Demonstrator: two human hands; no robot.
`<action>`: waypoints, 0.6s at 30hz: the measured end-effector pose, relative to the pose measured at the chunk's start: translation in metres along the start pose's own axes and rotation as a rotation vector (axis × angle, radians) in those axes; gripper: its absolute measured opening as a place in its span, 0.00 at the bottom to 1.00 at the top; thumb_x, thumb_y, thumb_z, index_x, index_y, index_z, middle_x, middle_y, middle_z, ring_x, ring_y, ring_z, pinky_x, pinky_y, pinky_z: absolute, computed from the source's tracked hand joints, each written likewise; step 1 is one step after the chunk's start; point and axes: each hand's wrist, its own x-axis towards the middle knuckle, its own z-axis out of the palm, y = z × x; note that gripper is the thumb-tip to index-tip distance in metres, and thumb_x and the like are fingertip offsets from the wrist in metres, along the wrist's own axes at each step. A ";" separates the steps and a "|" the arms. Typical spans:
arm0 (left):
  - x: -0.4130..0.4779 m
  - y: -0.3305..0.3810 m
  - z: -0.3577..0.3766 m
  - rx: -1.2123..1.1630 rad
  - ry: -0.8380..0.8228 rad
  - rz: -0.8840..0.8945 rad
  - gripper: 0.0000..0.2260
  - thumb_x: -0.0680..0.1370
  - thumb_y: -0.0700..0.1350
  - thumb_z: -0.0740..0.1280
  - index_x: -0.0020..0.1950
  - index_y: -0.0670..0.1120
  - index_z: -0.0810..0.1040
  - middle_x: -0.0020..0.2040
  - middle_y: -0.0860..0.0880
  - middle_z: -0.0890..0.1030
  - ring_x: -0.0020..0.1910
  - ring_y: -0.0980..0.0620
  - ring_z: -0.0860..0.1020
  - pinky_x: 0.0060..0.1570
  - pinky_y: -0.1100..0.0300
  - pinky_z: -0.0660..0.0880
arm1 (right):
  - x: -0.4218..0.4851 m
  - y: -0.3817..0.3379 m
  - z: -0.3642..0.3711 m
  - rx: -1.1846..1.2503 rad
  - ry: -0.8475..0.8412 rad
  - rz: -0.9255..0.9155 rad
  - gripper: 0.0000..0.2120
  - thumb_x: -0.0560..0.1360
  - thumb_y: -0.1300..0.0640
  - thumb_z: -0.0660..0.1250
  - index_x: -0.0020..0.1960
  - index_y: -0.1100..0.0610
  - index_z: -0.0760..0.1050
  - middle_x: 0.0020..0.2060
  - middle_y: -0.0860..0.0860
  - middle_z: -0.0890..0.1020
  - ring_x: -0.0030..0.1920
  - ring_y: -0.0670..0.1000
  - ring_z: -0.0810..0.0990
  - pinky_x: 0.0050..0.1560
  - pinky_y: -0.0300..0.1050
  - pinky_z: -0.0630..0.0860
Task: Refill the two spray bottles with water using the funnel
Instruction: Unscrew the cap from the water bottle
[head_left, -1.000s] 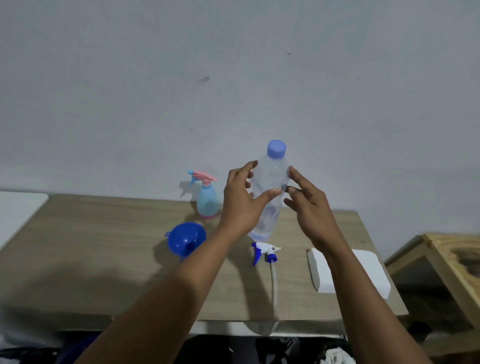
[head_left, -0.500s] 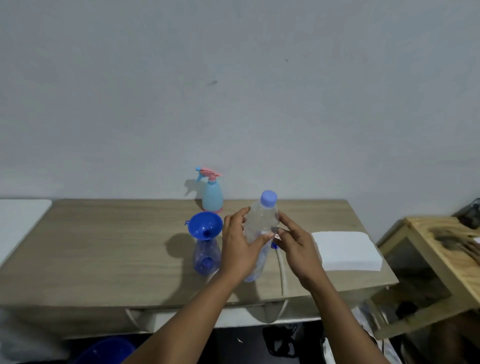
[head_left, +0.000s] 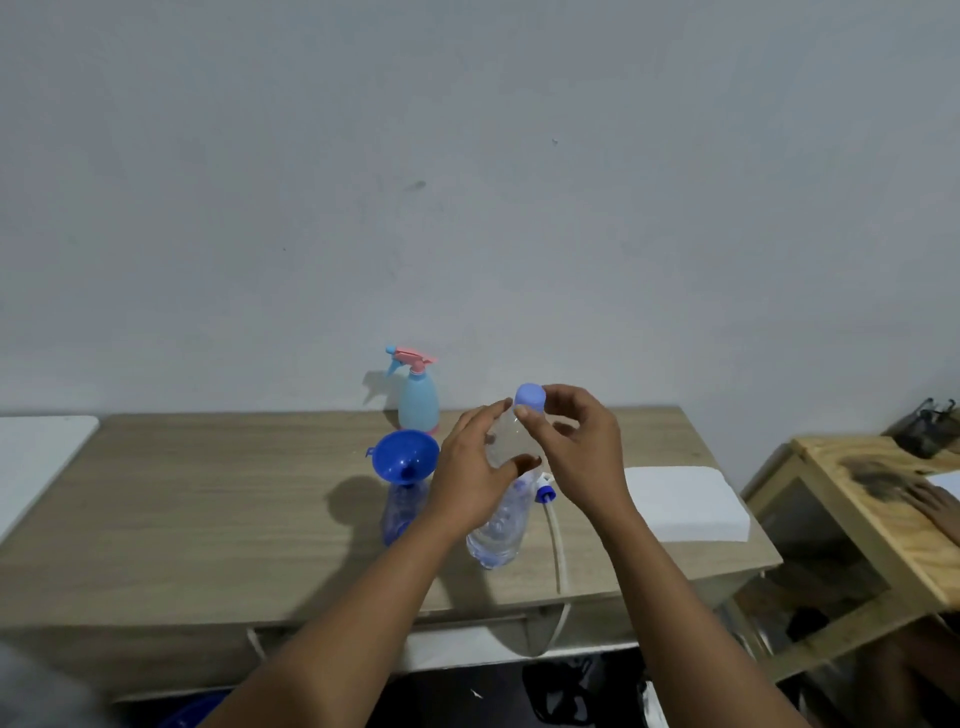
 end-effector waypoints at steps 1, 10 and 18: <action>0.001 0.001 -0.002 -0.003 -0.003 -0.006 0.29 0.71 0.50 0.77 0.70 0.56 0.70 0.62 0.60 0.74 0.55 0.58 0.77 0.55 0.54 0.79 | 0.003 -0.003 0.003 0.005 0.032 0.000 0.13 0.71 0.49 0.77 0.52 0.52 0.80 0.46 0.44 0.85 0.49 0.44 0.83 0.51 0.45 0.81; 0.003 0.002 -0.006 -0.003 -0.047 -0.062 0.31 0.71 0.50 0.76 0.71 0.58 0.69 0.61 0.61 0.75 0.57 0.60 0.76 0.57 0.52 0.79 | 0.011 0.006 0.011 -0.170 0.020 -0.180 0.08 0.76 0.46 0.71 0.52 0.47 0.78 0.46 0.41 0.80 0.48 0.44 0.79 0.46 0.46 0.79; 0.002 -0.001 -0.004 0.000 -0.047 -0.069 0.30 0.71 0.51 0.77 0.70 0.58 0.70 0.62 0.61 0.76 0.57 0.62 0.76 0.57 0.52 0.80 | 0.013 0.008 0.010 -0.168 0.011 -0.196 0.16 0.74 0.46 0.74 0.60 0.47 0.78 0.51 0.41 0.77 0.48 0.41 0.79 0.45 0.29 0.73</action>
